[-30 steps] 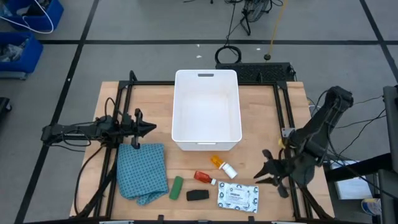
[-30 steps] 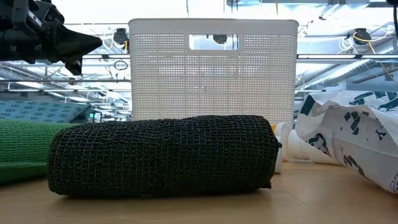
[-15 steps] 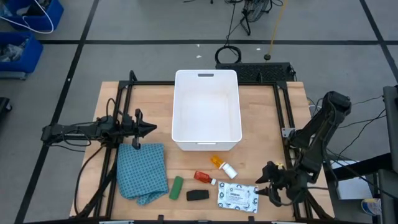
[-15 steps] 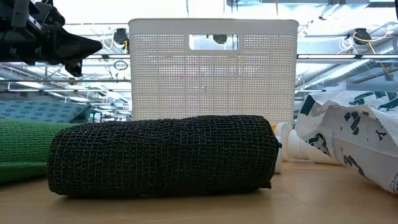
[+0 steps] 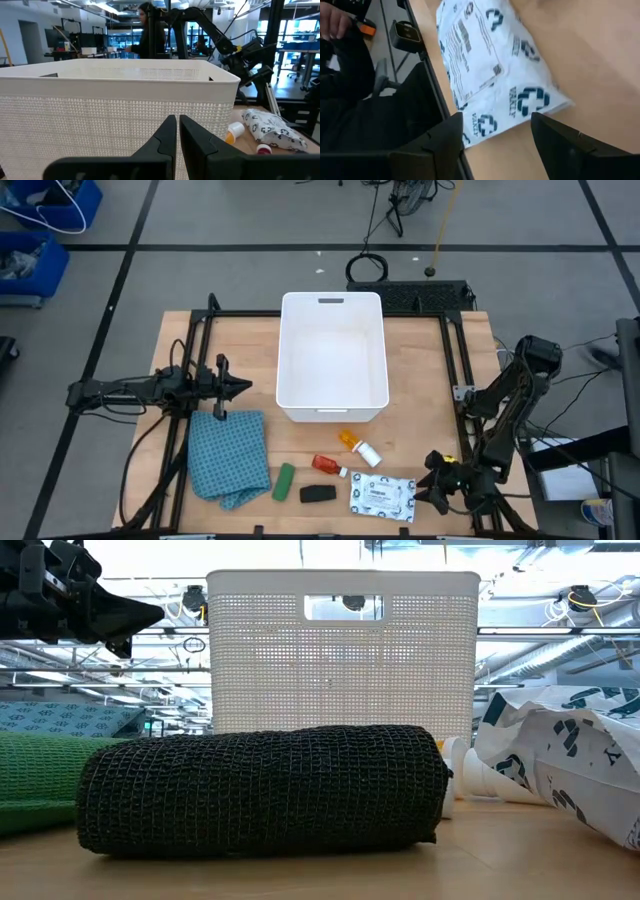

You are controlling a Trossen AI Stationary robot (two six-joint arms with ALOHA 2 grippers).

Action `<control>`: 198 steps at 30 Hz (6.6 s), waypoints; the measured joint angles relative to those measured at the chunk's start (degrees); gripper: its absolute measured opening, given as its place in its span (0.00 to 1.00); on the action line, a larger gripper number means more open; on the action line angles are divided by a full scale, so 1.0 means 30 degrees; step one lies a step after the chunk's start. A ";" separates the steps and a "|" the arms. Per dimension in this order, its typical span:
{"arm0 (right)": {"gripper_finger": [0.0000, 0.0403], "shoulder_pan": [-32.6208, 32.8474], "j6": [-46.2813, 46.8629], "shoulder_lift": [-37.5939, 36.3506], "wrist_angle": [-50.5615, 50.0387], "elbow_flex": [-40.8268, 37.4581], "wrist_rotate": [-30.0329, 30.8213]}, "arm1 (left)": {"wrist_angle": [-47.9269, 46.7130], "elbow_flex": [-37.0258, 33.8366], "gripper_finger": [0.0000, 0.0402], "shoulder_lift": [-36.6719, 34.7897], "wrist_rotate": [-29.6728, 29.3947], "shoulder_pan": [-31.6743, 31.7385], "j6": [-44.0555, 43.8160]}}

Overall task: Pick & place medical supplies in basket/bin
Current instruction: Put the mailer bag into the white bin

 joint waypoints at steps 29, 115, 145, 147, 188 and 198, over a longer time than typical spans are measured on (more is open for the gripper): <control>0.44 -0.0295 0.0478 0.3291 0.0971 0.0000 0.0536 | -0.0007 0.0000 0.06 0.0007 0.0015 0.0006 -0.0059; 0.68 -0.2405 0.0915 0.2428 0.3827 -0.1501 -0.1974 | -0.1450 0.0000 0.06 0.0000 0.0197 0.0006 -0.2004; 0.00 -0.2378 -0.6674 -0.1358 0.0637 0.0532 0.1958 | -0.1450 0.0000 0.06 0.0000 0.0183 0.0006 -0.2055; 0.00 -0.2364 -0.8459 -0.2033 -0.0149 0.1146 0.2489 | -0.1450 0.0000 0.06 0.0007 0.0183 0.0006 -0.2048; 0.00 -1.6668 -3.9705 -1.1460 -0.7238 0.9711 -0.5091 | -0.2477 0.0000 0.06 0.0000 0.0153 0.0004 -0.3009; 0.00 -2.0170 -4.0591 -1.3147 -0.8159 1.0954 -0.7994 | -0.2477 0.0000 0.06 0.0001 0.0153 0.0006 -0.2966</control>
